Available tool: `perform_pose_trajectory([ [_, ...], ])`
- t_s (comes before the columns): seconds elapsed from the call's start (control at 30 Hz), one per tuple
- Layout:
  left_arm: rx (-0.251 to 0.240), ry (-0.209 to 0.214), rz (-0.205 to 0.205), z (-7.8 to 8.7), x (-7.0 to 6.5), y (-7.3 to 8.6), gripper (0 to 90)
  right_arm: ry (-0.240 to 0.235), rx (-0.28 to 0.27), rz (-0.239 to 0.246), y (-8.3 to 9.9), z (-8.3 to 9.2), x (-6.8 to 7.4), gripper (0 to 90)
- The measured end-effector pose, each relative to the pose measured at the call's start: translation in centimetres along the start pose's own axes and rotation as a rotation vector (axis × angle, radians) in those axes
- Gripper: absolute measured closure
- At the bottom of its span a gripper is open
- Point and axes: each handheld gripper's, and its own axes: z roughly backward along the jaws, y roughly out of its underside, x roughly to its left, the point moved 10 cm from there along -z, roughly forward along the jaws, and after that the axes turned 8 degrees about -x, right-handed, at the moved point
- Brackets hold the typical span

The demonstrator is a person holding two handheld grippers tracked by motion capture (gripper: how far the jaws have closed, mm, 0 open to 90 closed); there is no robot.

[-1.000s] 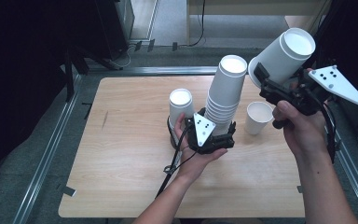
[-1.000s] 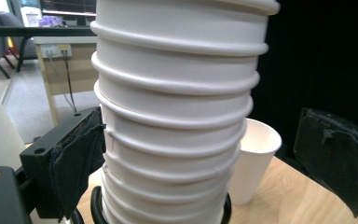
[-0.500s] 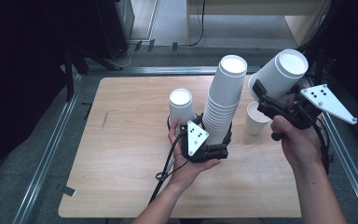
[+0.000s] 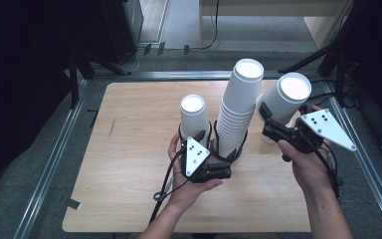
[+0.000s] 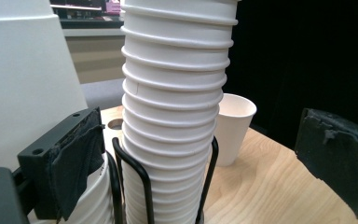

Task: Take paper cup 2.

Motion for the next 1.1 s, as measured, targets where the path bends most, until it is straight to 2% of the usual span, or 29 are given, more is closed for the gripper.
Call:
perform_pose_trajectory([
  [0.23, 0.013, 0.017, 0.001, 1.4, 0.3, 0.3, 1.4, 0.014, 0.006, 0.016, 1.0, 1.1, 0.0, 14.8],
  [0.6, 0.051, 0.005, 0.019, 3.9, 1.6, 2.0, 1.5, 0.029, 0.043, 0.028, 3.5, 2.9, -0.4, 14.8],
  [0.83, 0.074, -0.001, 0.026, 5.2, 2.5, 3.2, 1.5, 0.026, 0.054, 0.093, 5.0, 3.6, 0.5, 14.7],
  [1.0, 0.093, -0.009, 0.033, 5.8, 3.3, 3.8, 1.5, 0.010, 0.069, 0.122, 6.4, 4.2, 1.4, 14.6],
  [1.1, 0.106, 0.000, 0.042, 6.2, 3.6, 4.3, 1.5, 0.005, 0.083, 0.137, 7.5, 4.8, 1.7, 14.6],
])
